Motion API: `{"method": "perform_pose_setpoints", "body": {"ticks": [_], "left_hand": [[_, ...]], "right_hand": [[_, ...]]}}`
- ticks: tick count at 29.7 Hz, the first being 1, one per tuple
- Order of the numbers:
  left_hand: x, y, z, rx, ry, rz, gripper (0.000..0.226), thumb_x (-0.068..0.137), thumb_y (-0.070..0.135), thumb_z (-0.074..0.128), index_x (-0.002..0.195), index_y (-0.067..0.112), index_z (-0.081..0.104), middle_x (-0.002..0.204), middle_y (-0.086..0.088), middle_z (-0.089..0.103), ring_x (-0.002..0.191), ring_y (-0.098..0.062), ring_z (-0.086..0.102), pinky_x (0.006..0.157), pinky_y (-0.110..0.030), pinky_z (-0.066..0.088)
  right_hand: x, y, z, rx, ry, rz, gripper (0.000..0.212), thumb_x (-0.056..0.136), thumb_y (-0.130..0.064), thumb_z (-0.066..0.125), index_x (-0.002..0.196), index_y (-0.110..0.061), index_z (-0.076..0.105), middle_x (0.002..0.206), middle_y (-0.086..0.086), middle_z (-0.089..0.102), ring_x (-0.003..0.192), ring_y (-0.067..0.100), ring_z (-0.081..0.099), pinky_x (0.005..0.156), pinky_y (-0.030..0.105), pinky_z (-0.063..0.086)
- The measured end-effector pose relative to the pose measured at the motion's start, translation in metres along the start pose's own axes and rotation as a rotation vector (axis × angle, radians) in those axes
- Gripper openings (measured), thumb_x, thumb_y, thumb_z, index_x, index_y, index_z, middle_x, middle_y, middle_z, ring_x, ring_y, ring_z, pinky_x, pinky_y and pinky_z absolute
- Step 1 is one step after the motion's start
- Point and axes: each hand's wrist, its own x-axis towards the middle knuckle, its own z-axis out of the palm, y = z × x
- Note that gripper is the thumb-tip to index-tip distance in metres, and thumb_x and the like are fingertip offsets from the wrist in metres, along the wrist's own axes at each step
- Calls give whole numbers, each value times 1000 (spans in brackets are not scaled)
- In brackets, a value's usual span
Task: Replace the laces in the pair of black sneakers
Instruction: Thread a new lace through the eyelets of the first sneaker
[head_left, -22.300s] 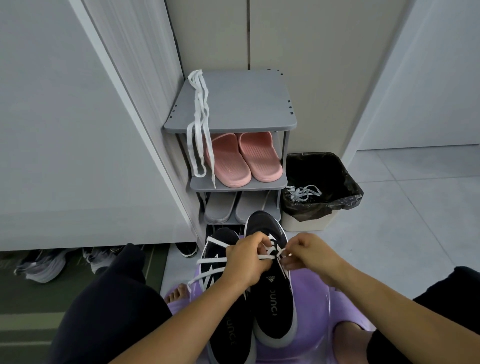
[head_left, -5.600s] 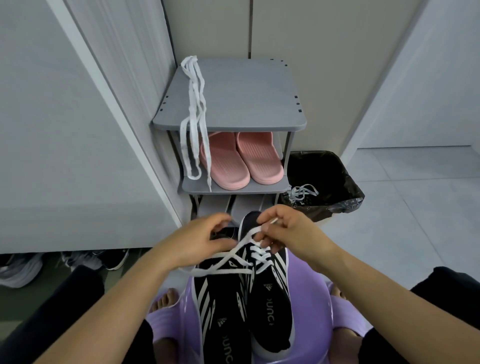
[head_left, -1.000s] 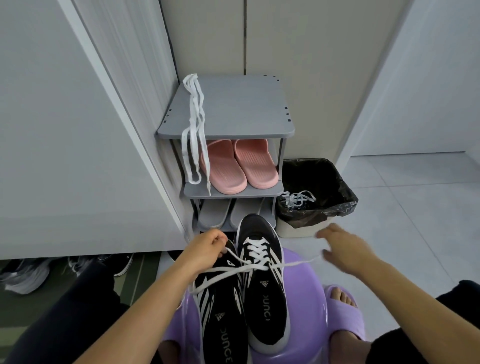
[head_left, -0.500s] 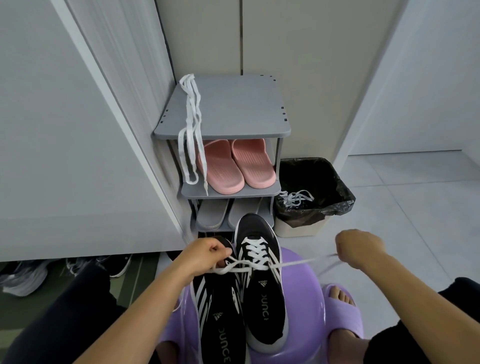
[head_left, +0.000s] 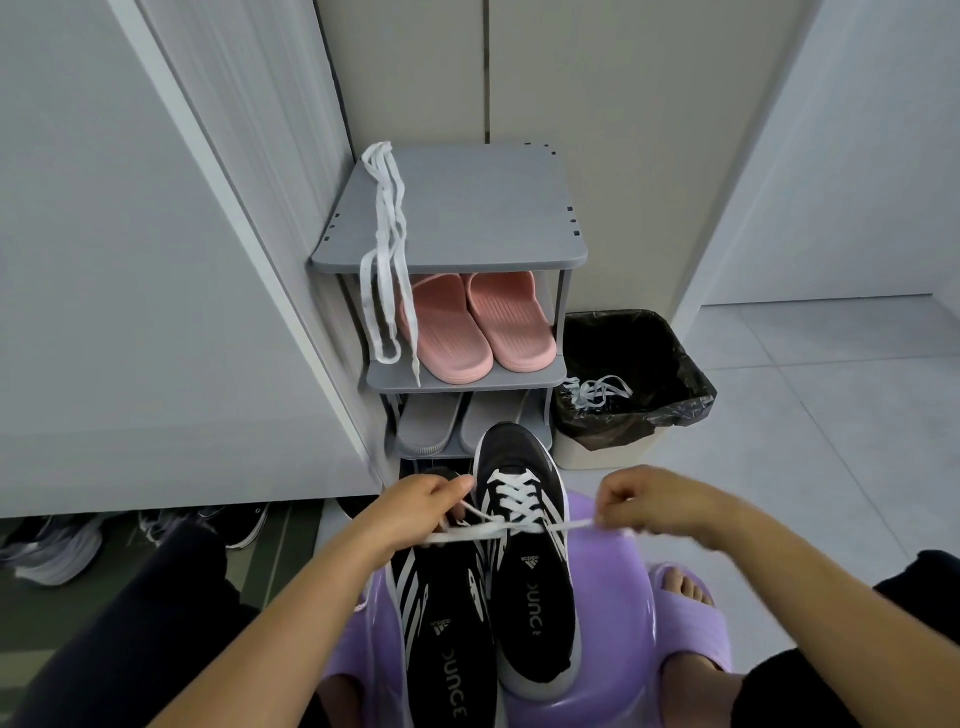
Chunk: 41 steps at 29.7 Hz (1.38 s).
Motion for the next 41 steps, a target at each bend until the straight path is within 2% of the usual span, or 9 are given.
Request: {"method": "perform_pose_setpoints", "body": {"ticks": [4,6,8,13,17,23,28,34,41], "left_hand": [[-2,-1,-1,-16,-17,1,38,98,39,39,79,15,61,64,0,57,57,-12,48,62,-23,40],[-4,-1,0,-15,-54,18,32,99,34,40,80,16,58,65,1,60,55,-11,51,61,-23,41],[-6,0,2,-27,-86,35,28,99,30,40,80,17,56,67,2,63,56,-10,55,65,-24,41],[-6,-1,-3,-93,-113,90,6,92,24,55,97,22,59,81,2,64,62,-7,58,77,-24,43],[-5,-3,-6,6,-190,194,34,79,18,72,105,29,54,87,2,60,58,-5,52,65,-20,44],[-3,-3,-1,35,-168,233,28,78,28,73,102,30,60,70,9,53,53,2,43,56,-14,35],[-4,-1,3,18,-156,224,6,82,22,70,85,20,65,69,3,54,48,1,44,49,-10,37],[-3,-1,7,63,-164,198,7,85,20,67,79,22,64,68,4,54,51,-3,44,50,-11,38],[-5,0,3,86,-239,153,11,87,18,63,77,20,59,66,7,53,53,-4,45,53,-13,38]], "right_hand": [[-10,16,-31,-345,-27,175,16,83,-14,63,69,-19,57,80,2,63,59,4,48,54,13,36],[-6,11,-16,-208,-55,71,3,85,-18,63,88,-17,62,97,1,65,59,4,54,61,17,41],[-1,-1,8,-38,-33,-61,15,87,-22,62,102,-17,62,103,-6,64,60,4,57,63,14,42],[13,-10,38,43,-7,-181,9,87,-21,64,81,-25,58,73,-11,55,55,-4,50,60,12,41],[8,-11,26,65,-68,-144,19,84,-11,65,71,-22,58,56,-14,51,48,-4,42,54,12,35],[-7,1,-12,-149,-168,105,12,82,-13,60,71,-17,57,68,-2,55,55,10,39,51,18,30],[2,-10,17,-34,-160,-41,14,87,-25,63,99,-19,60,85,-7,61,58,6,50,60,14,41],[8,-13,31,151,-112,-58,10,88,-24,63,82,-16,60,66,-8,56,47,-4,43,52,10,36],[-7,-10,-7,143,-209,82,16,80,-5,59,71,-17,57,64,-5,61,49,6,38,49,17,27]]}}
